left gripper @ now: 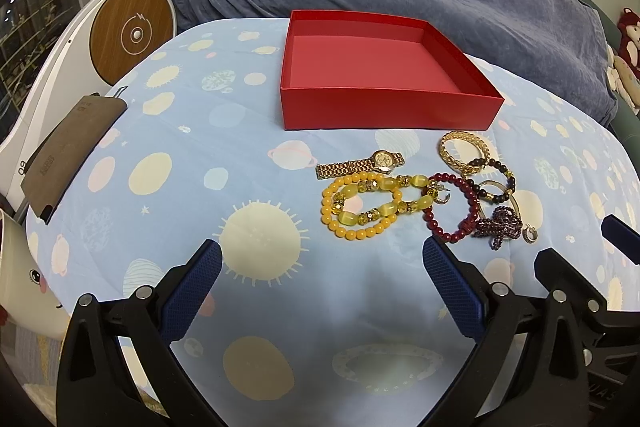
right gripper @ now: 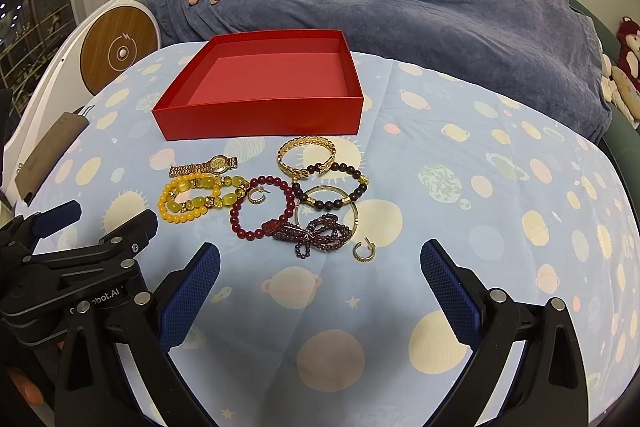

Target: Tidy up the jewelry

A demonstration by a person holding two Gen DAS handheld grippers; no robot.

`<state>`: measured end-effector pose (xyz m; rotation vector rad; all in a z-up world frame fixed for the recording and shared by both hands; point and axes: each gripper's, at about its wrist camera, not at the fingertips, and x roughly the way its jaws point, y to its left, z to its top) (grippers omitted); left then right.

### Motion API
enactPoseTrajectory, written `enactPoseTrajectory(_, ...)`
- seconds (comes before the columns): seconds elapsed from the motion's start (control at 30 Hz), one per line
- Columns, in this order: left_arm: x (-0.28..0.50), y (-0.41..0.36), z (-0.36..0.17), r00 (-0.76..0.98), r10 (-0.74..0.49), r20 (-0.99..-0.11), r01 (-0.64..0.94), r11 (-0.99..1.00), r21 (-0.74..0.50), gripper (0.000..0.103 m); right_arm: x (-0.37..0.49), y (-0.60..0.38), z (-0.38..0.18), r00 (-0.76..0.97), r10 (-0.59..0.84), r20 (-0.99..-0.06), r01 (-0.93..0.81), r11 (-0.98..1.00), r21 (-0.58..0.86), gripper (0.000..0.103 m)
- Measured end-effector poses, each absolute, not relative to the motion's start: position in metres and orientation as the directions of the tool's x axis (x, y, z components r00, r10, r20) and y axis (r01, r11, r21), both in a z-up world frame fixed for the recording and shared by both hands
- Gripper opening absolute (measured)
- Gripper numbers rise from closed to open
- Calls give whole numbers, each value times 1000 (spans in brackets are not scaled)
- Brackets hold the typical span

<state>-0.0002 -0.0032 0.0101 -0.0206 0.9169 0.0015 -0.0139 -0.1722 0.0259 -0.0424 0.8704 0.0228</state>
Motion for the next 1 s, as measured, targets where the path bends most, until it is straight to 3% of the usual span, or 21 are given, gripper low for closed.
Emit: enactPoseTrajectory(1.0, -1, -6, 11, 607, -8, -795, -9, 1000, -17, 96, -14, -176, 25, 644, 2, -765, -36, 999, -28, 96)
